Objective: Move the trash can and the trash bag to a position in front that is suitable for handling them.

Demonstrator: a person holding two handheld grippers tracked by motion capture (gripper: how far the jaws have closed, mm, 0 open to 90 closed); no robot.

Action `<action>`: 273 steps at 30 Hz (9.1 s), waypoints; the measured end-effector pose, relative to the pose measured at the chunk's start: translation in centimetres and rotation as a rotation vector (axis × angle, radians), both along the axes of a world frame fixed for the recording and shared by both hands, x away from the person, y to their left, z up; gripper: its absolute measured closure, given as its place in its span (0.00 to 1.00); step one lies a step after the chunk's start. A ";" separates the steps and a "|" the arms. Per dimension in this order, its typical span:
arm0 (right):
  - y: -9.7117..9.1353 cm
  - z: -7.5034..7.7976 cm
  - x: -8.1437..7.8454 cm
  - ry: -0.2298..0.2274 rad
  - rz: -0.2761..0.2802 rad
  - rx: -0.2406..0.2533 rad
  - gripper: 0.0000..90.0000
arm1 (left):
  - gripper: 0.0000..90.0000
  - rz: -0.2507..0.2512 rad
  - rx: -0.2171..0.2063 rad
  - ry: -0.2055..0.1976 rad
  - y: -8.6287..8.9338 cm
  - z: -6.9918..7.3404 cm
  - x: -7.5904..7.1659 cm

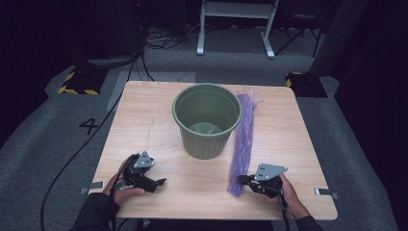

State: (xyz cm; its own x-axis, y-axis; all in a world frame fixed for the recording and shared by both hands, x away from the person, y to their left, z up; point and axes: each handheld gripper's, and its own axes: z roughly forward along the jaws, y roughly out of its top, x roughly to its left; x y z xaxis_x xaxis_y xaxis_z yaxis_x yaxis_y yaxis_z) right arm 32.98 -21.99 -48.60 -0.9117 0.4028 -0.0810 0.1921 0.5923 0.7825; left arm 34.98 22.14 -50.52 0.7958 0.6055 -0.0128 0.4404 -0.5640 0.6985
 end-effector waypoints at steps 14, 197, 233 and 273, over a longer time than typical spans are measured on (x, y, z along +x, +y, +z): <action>5.1 -0.7 -0.4 -0.001 0.053 0.013 0.96 | 0.07 -0.002 0.001 0.000 0.0 0.0 0.0; 1.3 0.9 11.6 0.034 -0.255 0.025 0.18 | 0.07 0.005 0.002 -0.004 -0.1 0.0 0.0; 4.2 -1.3 8.2 0.078 -0.038 -0.057 0.38 | 0.07 0.014 0.003 -0.007 -0.1 0.0 -0.1; -3.3 1.9 7.8 -0.047 -0.398 0.080 0.98 | 0.00 0.014 0.016 0.009 -1.2 -0.1 -0.1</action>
State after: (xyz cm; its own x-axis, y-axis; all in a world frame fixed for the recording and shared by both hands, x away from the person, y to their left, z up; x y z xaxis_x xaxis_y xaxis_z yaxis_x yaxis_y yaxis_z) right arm 40.77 -25.34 -46.70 -0.6792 0.7303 -0.0731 0.3568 0.4155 0.8367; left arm 34.88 20.91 -50.57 0.7869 0.6170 -0.0105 0.4550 -0.5686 0.6854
